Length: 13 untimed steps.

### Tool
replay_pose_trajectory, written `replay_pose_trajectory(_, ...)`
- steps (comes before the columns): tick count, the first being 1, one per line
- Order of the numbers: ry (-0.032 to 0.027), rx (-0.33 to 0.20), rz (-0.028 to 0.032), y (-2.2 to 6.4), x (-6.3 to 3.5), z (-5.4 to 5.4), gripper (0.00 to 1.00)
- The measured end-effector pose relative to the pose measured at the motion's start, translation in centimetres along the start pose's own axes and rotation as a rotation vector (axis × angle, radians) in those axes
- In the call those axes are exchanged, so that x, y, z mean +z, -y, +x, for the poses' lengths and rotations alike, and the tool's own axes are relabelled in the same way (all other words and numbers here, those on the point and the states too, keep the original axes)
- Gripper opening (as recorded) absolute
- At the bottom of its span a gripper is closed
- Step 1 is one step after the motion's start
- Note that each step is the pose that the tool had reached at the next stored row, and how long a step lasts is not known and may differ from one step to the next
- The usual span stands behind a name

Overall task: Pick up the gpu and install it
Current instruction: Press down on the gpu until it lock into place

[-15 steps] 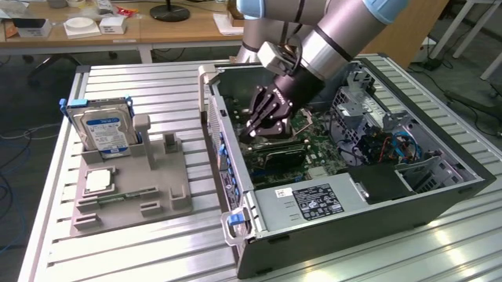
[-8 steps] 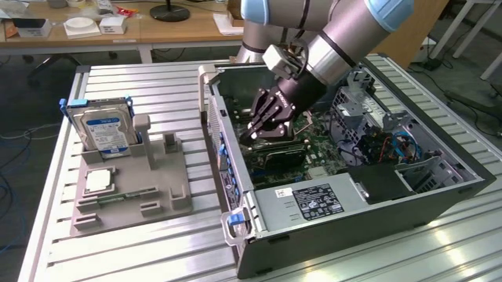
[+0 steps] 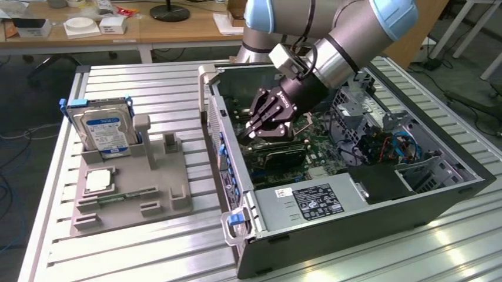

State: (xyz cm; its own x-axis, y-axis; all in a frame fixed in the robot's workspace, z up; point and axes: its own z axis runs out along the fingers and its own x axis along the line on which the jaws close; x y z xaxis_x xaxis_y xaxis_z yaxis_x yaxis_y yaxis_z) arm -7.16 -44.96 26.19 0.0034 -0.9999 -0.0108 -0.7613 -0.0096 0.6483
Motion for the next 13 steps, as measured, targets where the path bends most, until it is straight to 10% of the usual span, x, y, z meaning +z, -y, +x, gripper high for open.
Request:
replay_pose_trajectory(6,0.0002,0.0,-0.02,0.4,0.51,0.01,0.1)
replay_pose_trajectory(13,0.0,0.0,-0.0262,0.58,0.92,0.02,0.1)
